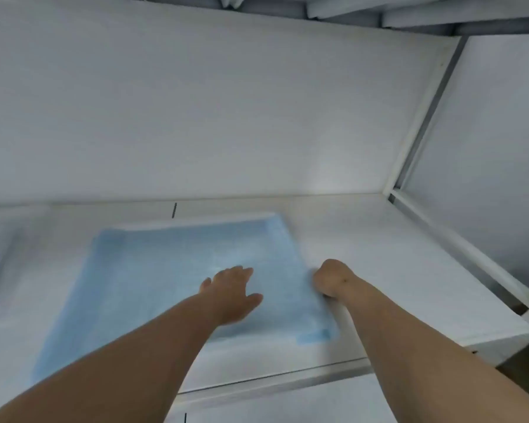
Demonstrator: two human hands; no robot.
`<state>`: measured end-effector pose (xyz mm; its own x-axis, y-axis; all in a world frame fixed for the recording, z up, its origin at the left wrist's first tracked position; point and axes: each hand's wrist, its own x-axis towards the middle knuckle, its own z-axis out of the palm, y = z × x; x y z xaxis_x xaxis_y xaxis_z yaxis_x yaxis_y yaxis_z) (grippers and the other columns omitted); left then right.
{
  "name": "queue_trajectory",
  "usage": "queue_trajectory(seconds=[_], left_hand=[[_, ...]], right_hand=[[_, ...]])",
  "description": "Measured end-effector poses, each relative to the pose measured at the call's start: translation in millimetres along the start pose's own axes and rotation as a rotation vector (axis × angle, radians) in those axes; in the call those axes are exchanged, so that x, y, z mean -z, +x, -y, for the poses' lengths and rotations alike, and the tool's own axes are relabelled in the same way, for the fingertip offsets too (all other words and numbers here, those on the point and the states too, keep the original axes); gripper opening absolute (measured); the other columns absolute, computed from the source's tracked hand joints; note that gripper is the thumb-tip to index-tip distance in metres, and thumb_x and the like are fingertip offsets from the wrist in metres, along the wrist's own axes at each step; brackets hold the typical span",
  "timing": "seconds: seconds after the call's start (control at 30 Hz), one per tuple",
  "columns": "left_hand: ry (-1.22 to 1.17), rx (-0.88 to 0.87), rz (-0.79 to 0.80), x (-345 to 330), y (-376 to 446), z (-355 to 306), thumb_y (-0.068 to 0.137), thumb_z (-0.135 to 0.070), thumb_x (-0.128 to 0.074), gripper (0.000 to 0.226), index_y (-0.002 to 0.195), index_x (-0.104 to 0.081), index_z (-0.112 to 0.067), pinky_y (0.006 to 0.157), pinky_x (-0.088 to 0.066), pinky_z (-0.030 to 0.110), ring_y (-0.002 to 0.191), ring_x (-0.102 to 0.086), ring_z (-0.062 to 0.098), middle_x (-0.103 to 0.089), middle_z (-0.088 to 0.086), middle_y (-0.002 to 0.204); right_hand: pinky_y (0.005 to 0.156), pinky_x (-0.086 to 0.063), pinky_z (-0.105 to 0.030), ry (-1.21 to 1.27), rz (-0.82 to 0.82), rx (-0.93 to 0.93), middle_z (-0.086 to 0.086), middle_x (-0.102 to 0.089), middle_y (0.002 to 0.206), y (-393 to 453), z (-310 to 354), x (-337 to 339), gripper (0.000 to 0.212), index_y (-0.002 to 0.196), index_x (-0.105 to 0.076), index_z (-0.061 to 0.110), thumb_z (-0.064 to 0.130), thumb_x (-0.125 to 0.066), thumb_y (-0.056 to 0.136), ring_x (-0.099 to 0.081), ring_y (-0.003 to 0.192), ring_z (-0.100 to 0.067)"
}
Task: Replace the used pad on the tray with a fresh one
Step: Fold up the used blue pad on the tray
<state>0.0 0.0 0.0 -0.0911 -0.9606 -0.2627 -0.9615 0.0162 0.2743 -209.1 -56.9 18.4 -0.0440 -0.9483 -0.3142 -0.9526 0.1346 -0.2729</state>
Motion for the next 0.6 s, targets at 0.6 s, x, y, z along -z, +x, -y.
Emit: queue_trajectory(seconds=[0.6], left_hand=[[0.054, 0.122, 0.021, -33, 20, -35, 0.093, -0.062, -0.036, 0.077, 0.154, -0.003, -0.032, 0.121, 0.001, 0.044, 0.15, 0.009, 0.018, 0.011, -0.004, 0.163]], right_hand=[[0.063, -0.031, -0.03, 0.308, -0.044, 0.222, 0.0, -0.041, 0.068, 20, -6, 8, 0.028, 0.063, -0.035, 0.016, 0.018, -0.046, 0.089, -0.042, 0.077, -0.024]])
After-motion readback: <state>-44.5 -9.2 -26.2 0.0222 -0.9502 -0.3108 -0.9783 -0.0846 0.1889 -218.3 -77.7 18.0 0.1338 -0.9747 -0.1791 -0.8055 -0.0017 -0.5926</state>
